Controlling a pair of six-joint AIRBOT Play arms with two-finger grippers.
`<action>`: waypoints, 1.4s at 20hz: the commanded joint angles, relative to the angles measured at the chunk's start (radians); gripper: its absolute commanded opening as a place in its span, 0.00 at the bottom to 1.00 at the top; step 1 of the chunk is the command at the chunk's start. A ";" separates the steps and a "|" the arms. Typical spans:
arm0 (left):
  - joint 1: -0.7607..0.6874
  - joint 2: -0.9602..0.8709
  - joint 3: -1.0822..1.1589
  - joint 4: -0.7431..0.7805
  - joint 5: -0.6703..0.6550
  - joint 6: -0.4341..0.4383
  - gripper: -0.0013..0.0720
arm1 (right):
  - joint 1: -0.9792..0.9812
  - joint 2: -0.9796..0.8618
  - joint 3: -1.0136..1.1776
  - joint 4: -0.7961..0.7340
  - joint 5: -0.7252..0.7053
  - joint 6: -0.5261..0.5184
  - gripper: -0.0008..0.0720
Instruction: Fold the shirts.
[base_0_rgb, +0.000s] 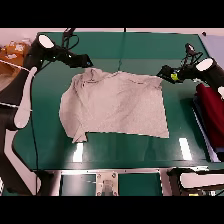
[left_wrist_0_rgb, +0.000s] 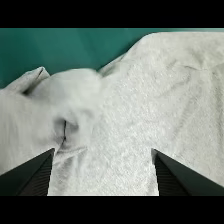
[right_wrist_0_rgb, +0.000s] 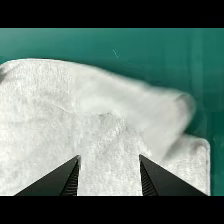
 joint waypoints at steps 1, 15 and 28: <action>0.066 -0.012 0.082 0.000 -0.210 -0.063 0.97 | -0.062 -0.011 0.052 -0.018 0.159 0.002 0.52; 0.423 0.591 -0.906 0.216 -0.294 -0.065 0.04 | -0.221 0.610 -0.644 -0.018 0.421 0.039 0.03; 0.503 0.381 -1.188 -0.285 0.054 0.138 0.65 | -0.221 0.691 -0.818 -0.010 0.367 0.055 0.19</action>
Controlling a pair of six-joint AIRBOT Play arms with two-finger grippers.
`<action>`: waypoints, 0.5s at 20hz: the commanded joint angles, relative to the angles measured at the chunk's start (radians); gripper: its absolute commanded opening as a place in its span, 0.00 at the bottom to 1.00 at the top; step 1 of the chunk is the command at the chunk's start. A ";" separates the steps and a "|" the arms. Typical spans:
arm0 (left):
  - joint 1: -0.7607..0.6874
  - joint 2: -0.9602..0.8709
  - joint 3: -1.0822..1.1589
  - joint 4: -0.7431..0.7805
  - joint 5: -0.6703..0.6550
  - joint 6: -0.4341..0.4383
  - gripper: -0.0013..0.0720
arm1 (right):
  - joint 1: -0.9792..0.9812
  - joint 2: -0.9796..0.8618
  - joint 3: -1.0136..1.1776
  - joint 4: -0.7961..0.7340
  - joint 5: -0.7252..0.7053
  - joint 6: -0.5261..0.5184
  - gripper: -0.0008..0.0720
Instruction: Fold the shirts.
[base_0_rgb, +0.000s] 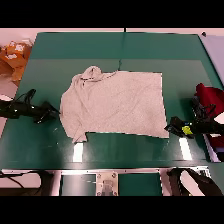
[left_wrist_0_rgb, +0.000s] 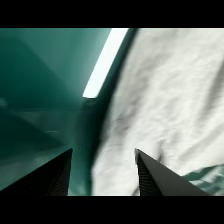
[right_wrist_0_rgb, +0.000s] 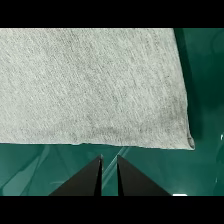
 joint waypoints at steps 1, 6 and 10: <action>-0.002 -0.074 -0.018 -0.180 0.060 0.130 0.65 | 0.000 0.004 -0.008 0.002 -0.006 0.002 0.19; -0.007 -0.081 -0.018 -0.185 0.017 0.171 0.20 | -0.002 0.004 -0.008 0.017 -0.026 0.032 0.19; -0.006 -0.080 0.018 -0.145 -0.036 0.174 0.05 | -0.053 0.004 -0.008 -0.091 -0.005 0.112 0.29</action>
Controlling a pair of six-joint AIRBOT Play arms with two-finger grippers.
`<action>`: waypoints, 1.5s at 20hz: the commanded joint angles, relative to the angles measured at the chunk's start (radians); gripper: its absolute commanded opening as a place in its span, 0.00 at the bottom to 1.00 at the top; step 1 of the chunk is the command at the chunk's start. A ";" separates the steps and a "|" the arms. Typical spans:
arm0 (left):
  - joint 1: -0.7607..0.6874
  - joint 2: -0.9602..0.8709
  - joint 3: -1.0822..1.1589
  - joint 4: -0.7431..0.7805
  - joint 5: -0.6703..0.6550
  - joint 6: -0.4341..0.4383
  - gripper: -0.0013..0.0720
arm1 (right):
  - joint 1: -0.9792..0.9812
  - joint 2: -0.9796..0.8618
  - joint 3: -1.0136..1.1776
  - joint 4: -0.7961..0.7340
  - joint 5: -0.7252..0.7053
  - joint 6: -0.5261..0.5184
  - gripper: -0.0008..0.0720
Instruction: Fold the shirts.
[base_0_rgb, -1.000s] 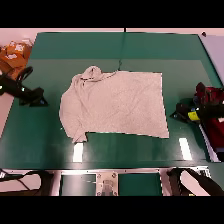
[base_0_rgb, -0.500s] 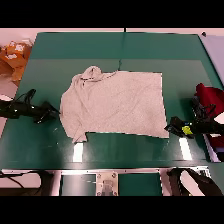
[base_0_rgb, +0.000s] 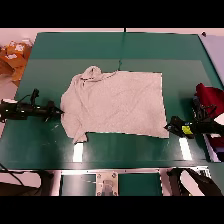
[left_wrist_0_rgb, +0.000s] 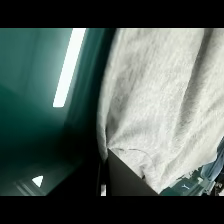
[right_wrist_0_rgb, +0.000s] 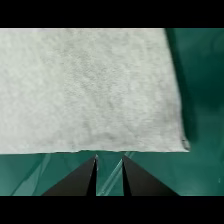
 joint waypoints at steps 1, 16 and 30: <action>0.001 -0.002 0.045 0.026 -0.077 0.012 0.05 | -0.063 0.001 -0.002 -0.118 0.023 0.075 0.29; 0.001 -0.002 0.111 0.039 -0.126 0.008 0.05 | -0.164 -0.170 -0.332 0.312 -0.435 -0.208 0.55; 0.001 0.655 0.520 -0.168 -0.123 0.017 0.04 | -0.158 0.042 0.627 0.424 -0.045 -0.256 0.03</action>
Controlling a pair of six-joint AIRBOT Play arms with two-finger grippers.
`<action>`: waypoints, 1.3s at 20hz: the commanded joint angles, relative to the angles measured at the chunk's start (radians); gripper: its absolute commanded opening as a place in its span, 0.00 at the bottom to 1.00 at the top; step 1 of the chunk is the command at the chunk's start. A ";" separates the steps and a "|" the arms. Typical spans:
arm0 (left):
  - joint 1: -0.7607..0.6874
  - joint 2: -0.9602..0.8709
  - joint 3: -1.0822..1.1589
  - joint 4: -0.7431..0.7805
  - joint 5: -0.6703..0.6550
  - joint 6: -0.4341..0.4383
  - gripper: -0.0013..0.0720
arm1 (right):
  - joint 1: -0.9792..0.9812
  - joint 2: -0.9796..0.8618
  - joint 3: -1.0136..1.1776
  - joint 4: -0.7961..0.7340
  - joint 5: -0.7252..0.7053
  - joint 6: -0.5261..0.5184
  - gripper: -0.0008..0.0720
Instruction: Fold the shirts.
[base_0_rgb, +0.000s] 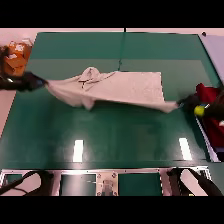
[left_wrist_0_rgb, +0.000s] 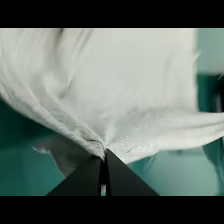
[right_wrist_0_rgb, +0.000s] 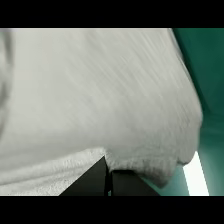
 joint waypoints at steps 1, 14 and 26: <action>0.001 0.281 0.265 -0.111 0.077 -0.002 0.04 | -0.002 0.101 0.489 0.019 0.080 0.058 0.03; 0.001 0.429 0.637 0.183 0.094 -0.295 0.05 | -0.054 0.060 1.011 -0.097 0.111 0.196 0.03; 0.000 -0.069 -0.211 -0.121 0.239 0.077 0.05 | 0.309 -0.501 0.273 -0.103 -0.267 0.066 0.03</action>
